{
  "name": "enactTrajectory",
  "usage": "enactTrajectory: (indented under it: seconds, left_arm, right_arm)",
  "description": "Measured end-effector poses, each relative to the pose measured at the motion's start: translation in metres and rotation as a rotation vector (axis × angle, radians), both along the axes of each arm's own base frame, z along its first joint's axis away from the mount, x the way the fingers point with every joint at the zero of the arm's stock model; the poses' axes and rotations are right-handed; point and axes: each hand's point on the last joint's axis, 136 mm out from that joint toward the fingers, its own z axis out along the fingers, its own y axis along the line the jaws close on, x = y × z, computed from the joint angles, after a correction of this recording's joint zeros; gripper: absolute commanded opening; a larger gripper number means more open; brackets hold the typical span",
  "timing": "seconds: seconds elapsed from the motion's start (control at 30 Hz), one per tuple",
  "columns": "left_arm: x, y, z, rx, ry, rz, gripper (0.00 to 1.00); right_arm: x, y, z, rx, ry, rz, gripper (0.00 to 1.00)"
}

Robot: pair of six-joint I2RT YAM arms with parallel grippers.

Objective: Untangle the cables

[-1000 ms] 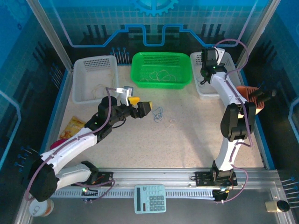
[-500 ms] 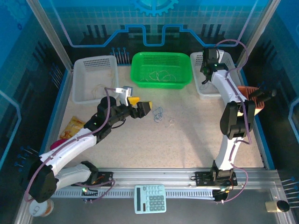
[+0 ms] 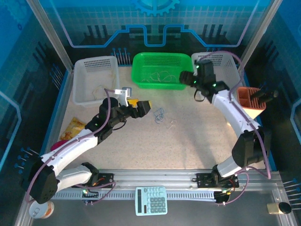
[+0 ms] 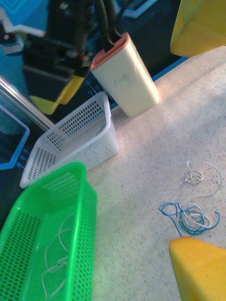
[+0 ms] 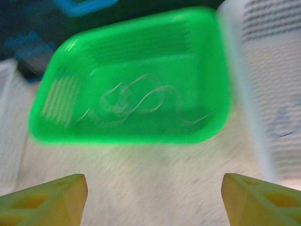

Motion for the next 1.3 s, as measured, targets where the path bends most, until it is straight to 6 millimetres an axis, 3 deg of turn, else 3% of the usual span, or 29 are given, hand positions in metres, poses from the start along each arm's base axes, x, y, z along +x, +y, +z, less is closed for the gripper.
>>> enactTrajectory:
  seconds: [0.13, 0.23, 0.33, 0.6, 0.97, 1.23, 1.3]
  left_arm:
    - [0.006, 0.005, -0.024, 0.032, 0.079, 0.03, 0.99]
    - [0.006, 0.006, -0.034, 0.039, 0.117, 0.039, 0.99]
    - [0.006, 0.006, -0.038, 0.043, 0.13, 0.039, 0.99]
    - [0.008, 0.005, -0.046, 0.054, 0.151, 0.04, 0.99]
    - [0.008, 0.005, -0.046, 0.046, 0.157, 0.042, 0.99]
    - [0.008, 0.005, -0.046, 0.04, 0.162, 0.041, 0.99]
    - [0.008, 0.004, -0.046, 0.04, 0.163, 0.041, 0.99]
  right_arm:
    - [-0.037, 0.031, -0.064, 0.004, 0.146, 0.115, 0.72]
    - [-0.066, 0.033, -0.106, -0.024, 0.252, 0.132, 0.73]
    - [-0.094, 0.033, -0.128, -0.046, 0.318, 0.137, 0.73]
    - [-0.128, 0.042, -0.149, -0.04, 0.388, 0.127, 0.7]
    - [-0.136, 0.045, -0.187, -0.011, 0.483, 0.086, 0.55]
    - [-0.134, 0.052, -0.197, 0.016, 0.504, 0.083, 0.34]
    - [-0.133, 0.053, -0.197, 0.025, 0.504, 0.084, 0.24]
